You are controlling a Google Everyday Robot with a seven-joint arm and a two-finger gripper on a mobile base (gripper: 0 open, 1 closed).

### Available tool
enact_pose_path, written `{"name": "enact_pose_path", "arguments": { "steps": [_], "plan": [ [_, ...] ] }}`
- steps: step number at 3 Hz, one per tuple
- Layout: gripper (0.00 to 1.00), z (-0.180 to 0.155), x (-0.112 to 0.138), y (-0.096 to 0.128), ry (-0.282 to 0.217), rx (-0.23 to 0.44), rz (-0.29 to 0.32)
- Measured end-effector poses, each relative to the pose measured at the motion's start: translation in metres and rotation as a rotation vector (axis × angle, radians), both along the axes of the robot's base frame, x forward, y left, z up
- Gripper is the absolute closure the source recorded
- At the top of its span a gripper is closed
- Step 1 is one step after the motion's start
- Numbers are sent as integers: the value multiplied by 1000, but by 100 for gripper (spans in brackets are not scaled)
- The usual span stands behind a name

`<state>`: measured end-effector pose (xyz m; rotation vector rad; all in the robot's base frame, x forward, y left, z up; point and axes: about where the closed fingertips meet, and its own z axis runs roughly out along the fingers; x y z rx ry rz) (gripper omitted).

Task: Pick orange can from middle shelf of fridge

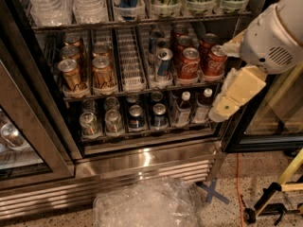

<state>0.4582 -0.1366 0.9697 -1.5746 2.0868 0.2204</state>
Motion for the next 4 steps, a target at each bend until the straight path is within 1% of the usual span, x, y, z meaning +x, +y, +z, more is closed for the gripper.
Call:
{"name": "enact_pose_path", "arguments": {
  "steps": [1,2,3,4],
  "plan": [
    [0,7,-3,10,-2,37,9],
    [0,7,-3,10,-2,37,9],
    [0,5,-6,23,-9,39,38],
    [0,-1,-27,80,-12,115,63]
  ]
}}
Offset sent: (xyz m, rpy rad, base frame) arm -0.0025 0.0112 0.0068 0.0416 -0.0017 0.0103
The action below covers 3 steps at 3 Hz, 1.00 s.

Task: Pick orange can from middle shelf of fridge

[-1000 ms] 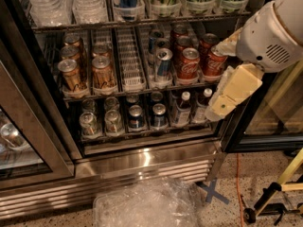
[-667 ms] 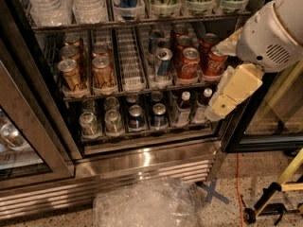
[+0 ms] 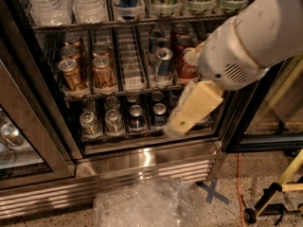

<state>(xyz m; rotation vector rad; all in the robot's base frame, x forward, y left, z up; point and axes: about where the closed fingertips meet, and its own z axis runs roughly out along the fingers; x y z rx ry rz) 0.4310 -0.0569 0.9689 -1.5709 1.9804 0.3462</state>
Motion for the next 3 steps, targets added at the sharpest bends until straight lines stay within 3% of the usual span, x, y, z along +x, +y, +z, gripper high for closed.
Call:
{"name": "enact_pose_path", "arguments": {
  "steps": [1,2,3],
  "plan": [
    [0,-28,-29,75,48,134,4],
    [0,-53,-48,135,77,250,-5],
    [0,-64,-46,178,40,352,-42]
  ]
}}
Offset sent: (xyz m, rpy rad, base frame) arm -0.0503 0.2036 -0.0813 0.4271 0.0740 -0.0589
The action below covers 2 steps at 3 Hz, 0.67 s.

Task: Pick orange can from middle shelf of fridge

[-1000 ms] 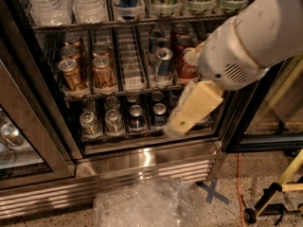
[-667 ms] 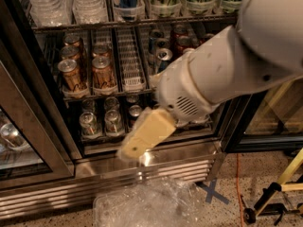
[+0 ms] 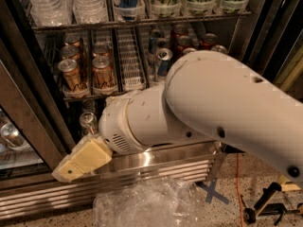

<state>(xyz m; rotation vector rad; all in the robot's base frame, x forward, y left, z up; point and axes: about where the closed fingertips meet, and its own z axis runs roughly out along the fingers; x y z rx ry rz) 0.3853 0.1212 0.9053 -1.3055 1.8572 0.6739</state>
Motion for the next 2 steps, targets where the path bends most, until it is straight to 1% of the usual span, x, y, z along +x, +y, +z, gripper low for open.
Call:
{"name": "enact_pose_path", "arguments": {
  "steps": [1,2],
  "plan": [
    [0,1,0,3,-2,-6,4],
    [0,-2,24,8,25,-10,-5]
  ]
}}
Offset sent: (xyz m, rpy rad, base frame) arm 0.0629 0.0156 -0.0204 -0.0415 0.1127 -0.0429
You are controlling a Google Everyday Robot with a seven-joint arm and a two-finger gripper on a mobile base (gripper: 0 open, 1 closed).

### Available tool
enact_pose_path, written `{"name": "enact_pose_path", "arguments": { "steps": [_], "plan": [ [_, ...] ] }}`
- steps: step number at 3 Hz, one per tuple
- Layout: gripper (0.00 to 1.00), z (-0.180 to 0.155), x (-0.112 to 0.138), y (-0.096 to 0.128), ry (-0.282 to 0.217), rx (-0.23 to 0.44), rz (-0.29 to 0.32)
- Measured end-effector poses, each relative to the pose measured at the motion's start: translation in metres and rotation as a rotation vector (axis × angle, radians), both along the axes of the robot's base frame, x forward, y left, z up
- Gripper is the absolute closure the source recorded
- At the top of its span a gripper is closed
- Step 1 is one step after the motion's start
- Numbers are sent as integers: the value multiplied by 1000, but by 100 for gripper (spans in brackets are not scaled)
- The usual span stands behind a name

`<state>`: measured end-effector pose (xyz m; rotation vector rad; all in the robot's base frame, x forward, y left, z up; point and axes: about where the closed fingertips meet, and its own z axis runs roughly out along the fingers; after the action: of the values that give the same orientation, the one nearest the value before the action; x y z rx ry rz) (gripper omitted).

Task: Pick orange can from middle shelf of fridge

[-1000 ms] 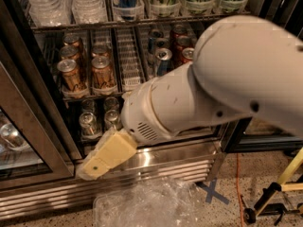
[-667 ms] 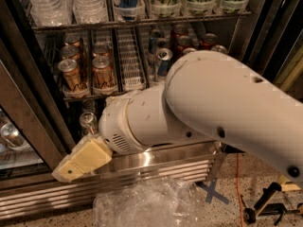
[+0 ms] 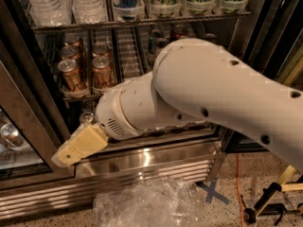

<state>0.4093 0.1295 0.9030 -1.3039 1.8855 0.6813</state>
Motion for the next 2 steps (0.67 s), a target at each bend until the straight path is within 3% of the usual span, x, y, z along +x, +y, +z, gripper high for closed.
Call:
{"name": "enact_pose_path", "arguments": {
  "steps": [1,2],
  "plan": [
    [0,-22,24,2,46,31,-69],
    [0,-46,43,9,95,138,-192]
  ]
}}
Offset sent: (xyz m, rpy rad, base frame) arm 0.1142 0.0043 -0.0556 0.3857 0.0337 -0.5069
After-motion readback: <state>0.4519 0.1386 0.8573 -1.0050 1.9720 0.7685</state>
